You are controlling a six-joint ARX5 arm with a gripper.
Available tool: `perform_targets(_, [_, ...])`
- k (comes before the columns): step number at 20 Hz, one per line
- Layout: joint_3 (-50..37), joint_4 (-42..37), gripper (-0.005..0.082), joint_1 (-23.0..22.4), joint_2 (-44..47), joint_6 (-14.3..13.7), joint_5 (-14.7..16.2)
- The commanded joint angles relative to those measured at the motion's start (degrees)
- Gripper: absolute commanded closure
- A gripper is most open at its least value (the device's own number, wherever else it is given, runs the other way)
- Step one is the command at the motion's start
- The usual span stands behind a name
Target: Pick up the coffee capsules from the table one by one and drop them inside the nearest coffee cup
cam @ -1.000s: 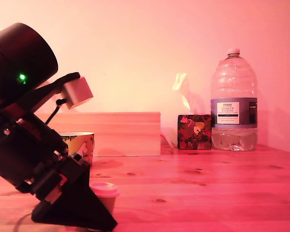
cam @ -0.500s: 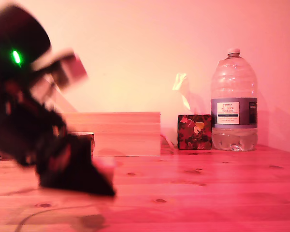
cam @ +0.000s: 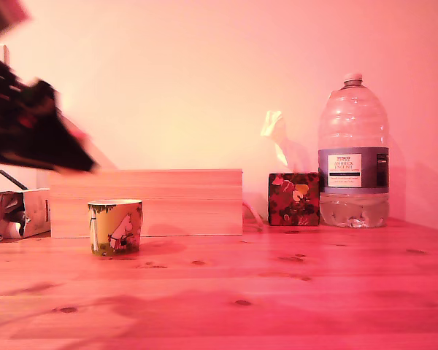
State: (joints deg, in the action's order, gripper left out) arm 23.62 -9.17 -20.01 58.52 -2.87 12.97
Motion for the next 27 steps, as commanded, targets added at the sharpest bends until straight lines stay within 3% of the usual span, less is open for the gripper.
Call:
perform_targets(1, [-1.0, -0.1, 0.0647, 1.8, -0.6, 1.5, 0.0])
perform_targets(5, [-1.0, -0.3, 0.0647, 4.9, -0.9, 2.5, 0.0])
perform_targets(9, [0.2, -1.8, 0.0647, 5.2, -0.9, 4.1, -0.3])
perform_targets(15, [10.0, 5.9, 0.0647, 5.2, 0.0, 4.3, -3.1])
perform_targets(22, [20.5, 12.7, 0.0647, 5.2, 7.9, 4.3, -3.0])
perform_targets(27, [22.1, 13.9, 0.0647, 5.2, 10.2, 4.3, -3.0])
